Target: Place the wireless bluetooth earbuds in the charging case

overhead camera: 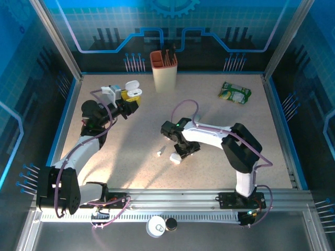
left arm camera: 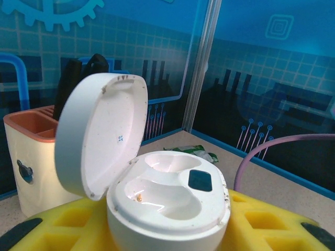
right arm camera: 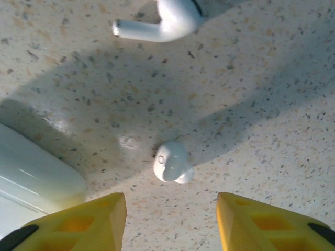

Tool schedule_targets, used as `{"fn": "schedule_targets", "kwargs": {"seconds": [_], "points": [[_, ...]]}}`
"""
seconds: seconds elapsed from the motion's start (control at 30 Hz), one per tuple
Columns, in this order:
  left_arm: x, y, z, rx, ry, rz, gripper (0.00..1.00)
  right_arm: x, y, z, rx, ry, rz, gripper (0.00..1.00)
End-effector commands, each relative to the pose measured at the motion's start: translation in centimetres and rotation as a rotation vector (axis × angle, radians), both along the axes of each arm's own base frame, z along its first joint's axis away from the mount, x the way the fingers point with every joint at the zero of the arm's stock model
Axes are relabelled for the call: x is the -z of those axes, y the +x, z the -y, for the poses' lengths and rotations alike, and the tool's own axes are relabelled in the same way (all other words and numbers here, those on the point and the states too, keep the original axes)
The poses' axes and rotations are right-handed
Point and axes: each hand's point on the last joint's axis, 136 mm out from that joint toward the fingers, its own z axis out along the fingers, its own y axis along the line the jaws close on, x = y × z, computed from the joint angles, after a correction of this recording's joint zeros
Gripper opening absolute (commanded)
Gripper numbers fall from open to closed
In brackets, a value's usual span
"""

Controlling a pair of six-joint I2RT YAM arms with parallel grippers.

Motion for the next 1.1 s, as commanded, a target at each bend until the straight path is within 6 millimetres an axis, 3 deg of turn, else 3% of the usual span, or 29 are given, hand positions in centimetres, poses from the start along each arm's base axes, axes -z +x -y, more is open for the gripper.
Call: {"fn": "schedule_targets", "kwargs": {"seconds": [0.0, 1.07], "points": [[-2.1, -0.7, -0.1, 0.015, 0.020, 0.069, 0.44, -0.6, -0.1, 0.1, -0.007, -0.099, 0.024, 0.47], [-2.2, -1.0, 0.3, 0.052, 0.013, 0.066, 0.44, 1.3, 1.1, 0.5, -0.044, -0.232, 0.014, 0.30]]}}
